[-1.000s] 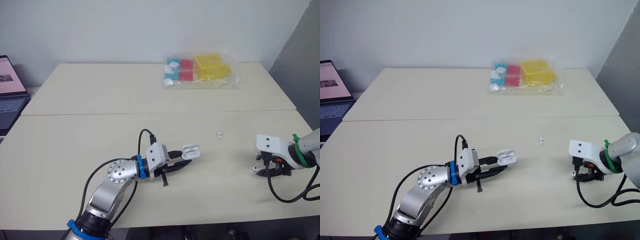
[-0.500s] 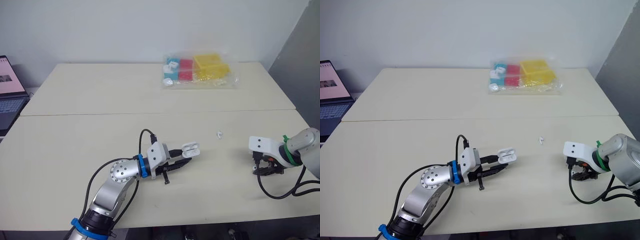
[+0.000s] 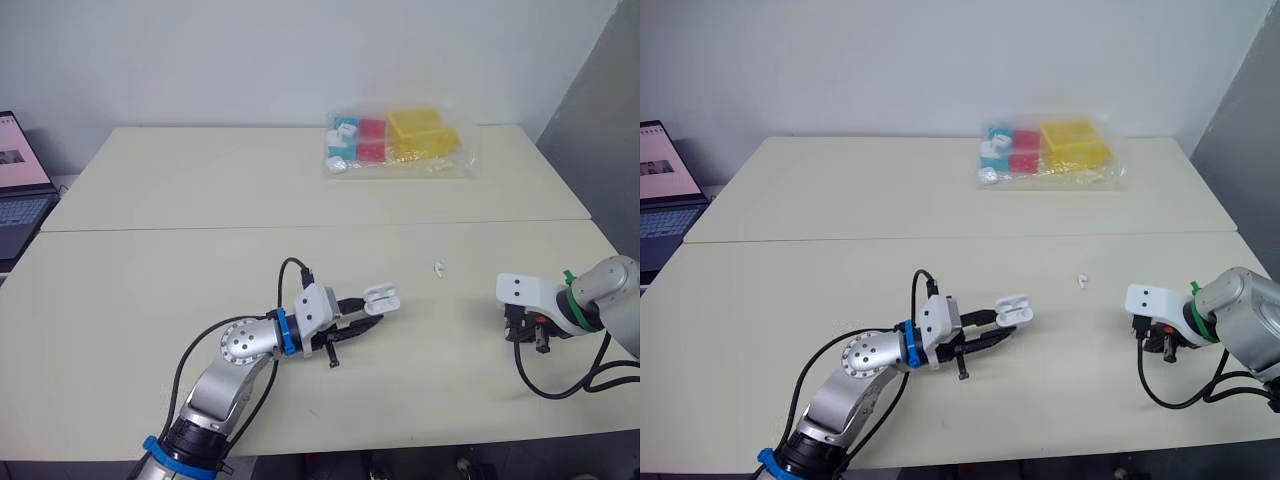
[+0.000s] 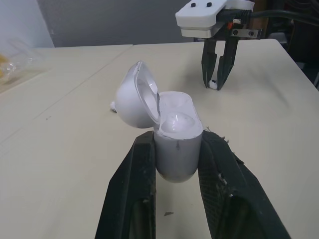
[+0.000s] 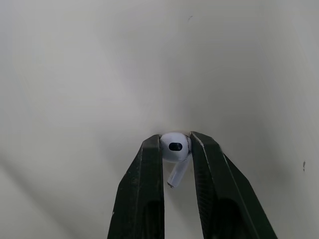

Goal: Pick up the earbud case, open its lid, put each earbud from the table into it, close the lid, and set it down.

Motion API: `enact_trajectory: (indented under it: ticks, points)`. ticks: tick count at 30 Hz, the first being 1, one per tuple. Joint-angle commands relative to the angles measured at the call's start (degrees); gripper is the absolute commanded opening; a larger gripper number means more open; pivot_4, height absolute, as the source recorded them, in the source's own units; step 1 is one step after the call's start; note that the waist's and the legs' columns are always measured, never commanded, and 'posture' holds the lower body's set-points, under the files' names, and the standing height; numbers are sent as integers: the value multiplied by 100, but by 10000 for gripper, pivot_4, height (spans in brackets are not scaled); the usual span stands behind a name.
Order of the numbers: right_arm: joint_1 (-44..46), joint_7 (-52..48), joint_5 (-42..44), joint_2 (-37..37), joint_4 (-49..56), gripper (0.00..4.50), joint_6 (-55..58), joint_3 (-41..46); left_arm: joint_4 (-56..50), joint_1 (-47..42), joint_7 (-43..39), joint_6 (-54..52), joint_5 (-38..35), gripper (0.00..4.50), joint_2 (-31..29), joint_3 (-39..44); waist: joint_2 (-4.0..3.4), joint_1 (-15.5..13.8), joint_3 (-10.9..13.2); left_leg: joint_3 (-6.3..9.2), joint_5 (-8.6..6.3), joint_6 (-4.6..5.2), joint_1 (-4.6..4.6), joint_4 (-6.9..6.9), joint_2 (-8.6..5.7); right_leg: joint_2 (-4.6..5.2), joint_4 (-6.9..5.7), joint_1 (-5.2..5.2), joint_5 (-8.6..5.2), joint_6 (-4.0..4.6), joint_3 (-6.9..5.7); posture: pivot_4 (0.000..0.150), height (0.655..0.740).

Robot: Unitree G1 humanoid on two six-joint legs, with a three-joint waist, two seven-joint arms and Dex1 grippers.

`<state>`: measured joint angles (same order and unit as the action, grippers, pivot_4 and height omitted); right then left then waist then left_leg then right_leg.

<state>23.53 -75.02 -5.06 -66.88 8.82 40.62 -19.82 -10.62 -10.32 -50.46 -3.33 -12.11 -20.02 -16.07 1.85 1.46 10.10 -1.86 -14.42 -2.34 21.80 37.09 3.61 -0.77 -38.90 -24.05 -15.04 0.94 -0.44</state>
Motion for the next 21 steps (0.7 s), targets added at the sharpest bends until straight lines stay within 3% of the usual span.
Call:
enact_trajectory:
  ticks: [1,8,11,13,18,21]
  points:
    - [38,14,-11,4,56,4147,-122,78,-61,-101,37,122,18,7863,35,-16,0,0,0,0,0,0,0,0,0,0,0,0,0,0,0,1500,7400]
    - [-173,131,1427,283,1253,4147,-304,2004,-47,-255,49,-108,-273,7863,91,164,-3,0,1,4,0,0,3,-3,1,-4,-4,-3,0,1,-3,1500,7400]
    - [-208,453,2496,1150,1803,4147,-97,2860,-41,-327,143,-255,-417,7863,177,258,5,0,3,7,0,0,4,-3,3,-5,0,-1,-1,1,-5,1500,7400]
    - [-159,1211,2980,1927,2247,4147,306,3267,-53,-352,246,-177,-415,7863,257,298,5,2,3,6,0,0,4,-2,1,-4,-1,0,0,0,-2,1500,7400]
    - [-126,2978,3363,3679,3073,4147,328,3145,-88,-458,347,-328,-580,7863,401,396,8,2,-2,6,0,-1,6,1,0,-2,-7,0,1,-1,-2,1500,7400]
    - [-222,3732,2902,4311,3200,4147,-151,2721,-46,-548,333,-429,-679,7863,398,465,5,8,-3,7,0,-1,6,-3,3,-5,-9,-2,1,-1,-1,1500,7400]
